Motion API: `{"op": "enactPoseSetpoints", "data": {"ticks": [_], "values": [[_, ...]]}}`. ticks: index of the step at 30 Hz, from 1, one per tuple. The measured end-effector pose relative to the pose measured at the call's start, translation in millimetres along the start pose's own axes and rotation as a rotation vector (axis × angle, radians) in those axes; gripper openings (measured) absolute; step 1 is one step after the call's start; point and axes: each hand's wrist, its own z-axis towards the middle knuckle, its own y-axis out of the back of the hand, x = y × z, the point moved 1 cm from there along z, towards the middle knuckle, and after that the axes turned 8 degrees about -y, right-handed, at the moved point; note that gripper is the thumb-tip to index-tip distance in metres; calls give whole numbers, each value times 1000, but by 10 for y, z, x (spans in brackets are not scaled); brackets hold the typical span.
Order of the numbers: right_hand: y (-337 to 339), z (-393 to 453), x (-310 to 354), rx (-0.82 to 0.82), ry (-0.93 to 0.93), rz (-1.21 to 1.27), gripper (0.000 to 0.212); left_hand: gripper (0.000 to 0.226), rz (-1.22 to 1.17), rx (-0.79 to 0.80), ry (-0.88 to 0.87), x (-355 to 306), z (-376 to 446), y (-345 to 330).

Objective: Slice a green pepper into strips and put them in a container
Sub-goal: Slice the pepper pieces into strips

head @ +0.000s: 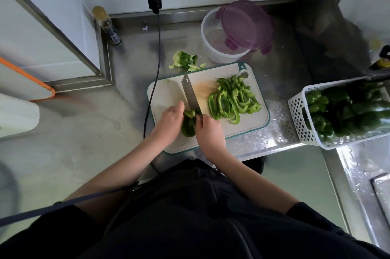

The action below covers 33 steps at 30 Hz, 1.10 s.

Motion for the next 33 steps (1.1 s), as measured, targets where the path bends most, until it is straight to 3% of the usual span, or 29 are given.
{"op": "enactPoseSetpoints", "data": {"ticks": [3,13,17,21,28,33], "values": [[56,12,-7,19,19,17,41,4,-41,-32,85,63,5,-11],[457,190,-254,-130,-27,5,40,19,-252,-106,234,89,267,176],[402,89,-98,-95,-5,90,34,20,-185,-10,204,85,333,104],[309,-1,-73,-23,-14,168,25,28,-143,-11,145,102,245,104],[285,-1,-134,-24,0,50,32,18,-176,0,158,135,255,102],[285,-40,-93,-66,24,63,30,18,-8,63,68,122,265,88]]}}
